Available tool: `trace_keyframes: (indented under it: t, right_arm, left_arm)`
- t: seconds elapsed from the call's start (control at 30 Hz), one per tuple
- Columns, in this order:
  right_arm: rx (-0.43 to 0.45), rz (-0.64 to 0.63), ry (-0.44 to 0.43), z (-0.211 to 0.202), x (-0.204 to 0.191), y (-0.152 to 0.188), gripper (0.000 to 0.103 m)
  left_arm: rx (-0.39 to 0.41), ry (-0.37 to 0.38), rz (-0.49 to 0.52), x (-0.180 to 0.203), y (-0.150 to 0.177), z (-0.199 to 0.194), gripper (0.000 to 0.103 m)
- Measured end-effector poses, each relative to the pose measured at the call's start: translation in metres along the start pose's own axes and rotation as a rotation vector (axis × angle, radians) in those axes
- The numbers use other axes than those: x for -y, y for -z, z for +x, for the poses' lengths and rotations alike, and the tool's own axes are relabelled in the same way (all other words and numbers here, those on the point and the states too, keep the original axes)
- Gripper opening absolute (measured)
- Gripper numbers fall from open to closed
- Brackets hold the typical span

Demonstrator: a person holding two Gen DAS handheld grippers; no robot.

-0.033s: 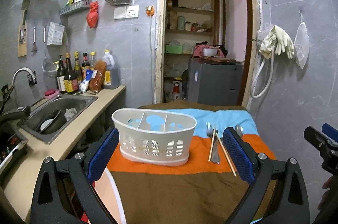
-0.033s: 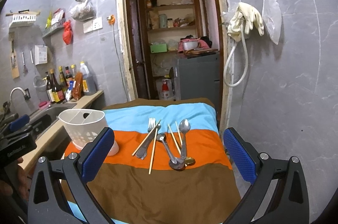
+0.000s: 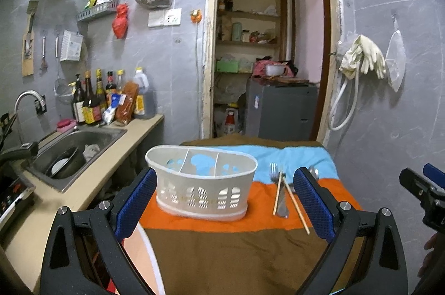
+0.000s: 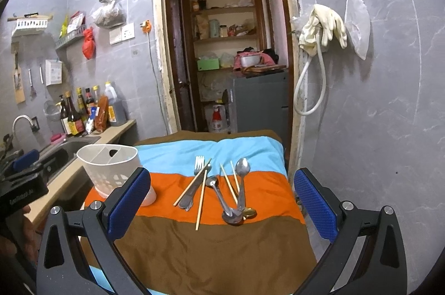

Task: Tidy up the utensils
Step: 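Close the left tool on a wooden chopstick while the right tool grasps a silver spoon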

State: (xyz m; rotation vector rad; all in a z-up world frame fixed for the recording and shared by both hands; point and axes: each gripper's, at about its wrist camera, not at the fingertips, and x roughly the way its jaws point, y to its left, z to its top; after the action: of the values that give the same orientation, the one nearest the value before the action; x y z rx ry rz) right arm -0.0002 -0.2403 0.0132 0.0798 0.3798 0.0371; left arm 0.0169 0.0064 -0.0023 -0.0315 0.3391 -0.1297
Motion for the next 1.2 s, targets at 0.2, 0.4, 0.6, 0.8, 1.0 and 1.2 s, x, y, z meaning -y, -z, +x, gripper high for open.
trace_keyframes:
  t: [0.2,0.4,0.6,0.8,1.0,1.2]
  right_arm:
    - [0.003,0.015,0.001,0.003,0.007,-0.013,0.103]
    - [-0.010,0.005,-0.033,0.030,0.028,-0.033,0.103]
    - [-0.077,-0.031,-0.066,0.078,0.061,-0.037,0.103]
    - [-0.157,-0.078,-0.121,0.132,0.094,-0.029,0.103]
    - [-0.250,-0.057,-0.185,0.187,0.124,-0.012,0.090]
    - [-0.332,-0.050,-0.236,0.234,0.126,0.003,0.076]
  left_arm:
    - [0.020,0.047,0.001,0.006,-0.017,0.011,0.096]
    - [-0.002,0.141,0.008,0.022,-0.035,0.036,0.096]
    - [-0.052,0.198,0.037,0.057,-0.039,0.076,0.096]
    - [-0.100,0.206,0.050,0.101,-0.032,0.124,0.096]
    - [-0.172,0.153,0.090,0.129,-0.016,0.184,0.085]
    - [-0.288,0.060,0.065,0.128,0.006,0.245,0.057]
